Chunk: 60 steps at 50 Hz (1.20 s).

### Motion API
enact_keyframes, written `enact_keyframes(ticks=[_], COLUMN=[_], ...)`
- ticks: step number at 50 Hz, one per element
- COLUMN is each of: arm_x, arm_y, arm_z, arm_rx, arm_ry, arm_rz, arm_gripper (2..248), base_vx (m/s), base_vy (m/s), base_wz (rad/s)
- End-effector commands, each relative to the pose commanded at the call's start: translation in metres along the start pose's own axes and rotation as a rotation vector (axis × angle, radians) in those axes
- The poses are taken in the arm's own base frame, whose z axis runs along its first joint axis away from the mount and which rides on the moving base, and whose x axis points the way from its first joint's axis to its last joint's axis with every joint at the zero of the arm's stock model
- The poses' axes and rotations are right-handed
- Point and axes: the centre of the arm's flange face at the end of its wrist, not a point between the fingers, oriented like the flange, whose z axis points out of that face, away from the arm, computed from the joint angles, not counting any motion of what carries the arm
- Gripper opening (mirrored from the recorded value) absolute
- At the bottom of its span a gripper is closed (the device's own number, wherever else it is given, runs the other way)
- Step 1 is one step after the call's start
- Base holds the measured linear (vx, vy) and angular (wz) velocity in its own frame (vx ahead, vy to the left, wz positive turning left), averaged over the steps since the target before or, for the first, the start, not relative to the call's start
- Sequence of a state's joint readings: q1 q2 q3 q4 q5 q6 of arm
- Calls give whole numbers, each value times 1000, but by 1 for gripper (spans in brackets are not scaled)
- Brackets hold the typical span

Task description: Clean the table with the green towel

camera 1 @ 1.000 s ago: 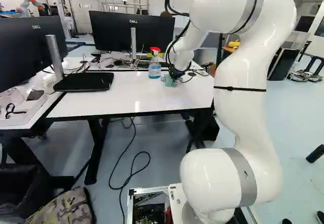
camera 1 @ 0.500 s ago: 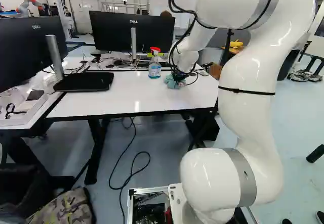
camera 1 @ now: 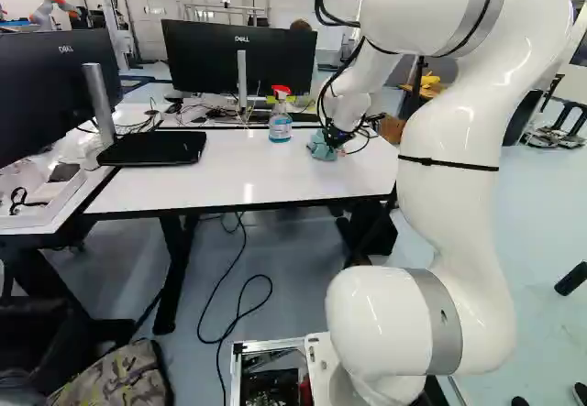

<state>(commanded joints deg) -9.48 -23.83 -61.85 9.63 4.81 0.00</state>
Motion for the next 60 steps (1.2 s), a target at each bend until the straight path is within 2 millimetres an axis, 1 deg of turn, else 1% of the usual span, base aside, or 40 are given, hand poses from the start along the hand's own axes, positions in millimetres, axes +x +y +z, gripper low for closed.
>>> enact_keyframes(ticks=[23, 33, 46, 60], arm_x=[25, 36, 51, 56], arm_y=[32, 39, 33, 11], arm_z=[22, 34, 51, 61], arm_rx=[-35, -43, -35, -12], arm_ry=[25, 38, 55, 62], arm_rz=[42, 51, 45, 23], arm_gripper=[26, 26, 26, 26], base_vx=[0, 0, 0, 0], base_vy=[0, 0, 0, 0], base_wz=[0, 0, 0, 0])
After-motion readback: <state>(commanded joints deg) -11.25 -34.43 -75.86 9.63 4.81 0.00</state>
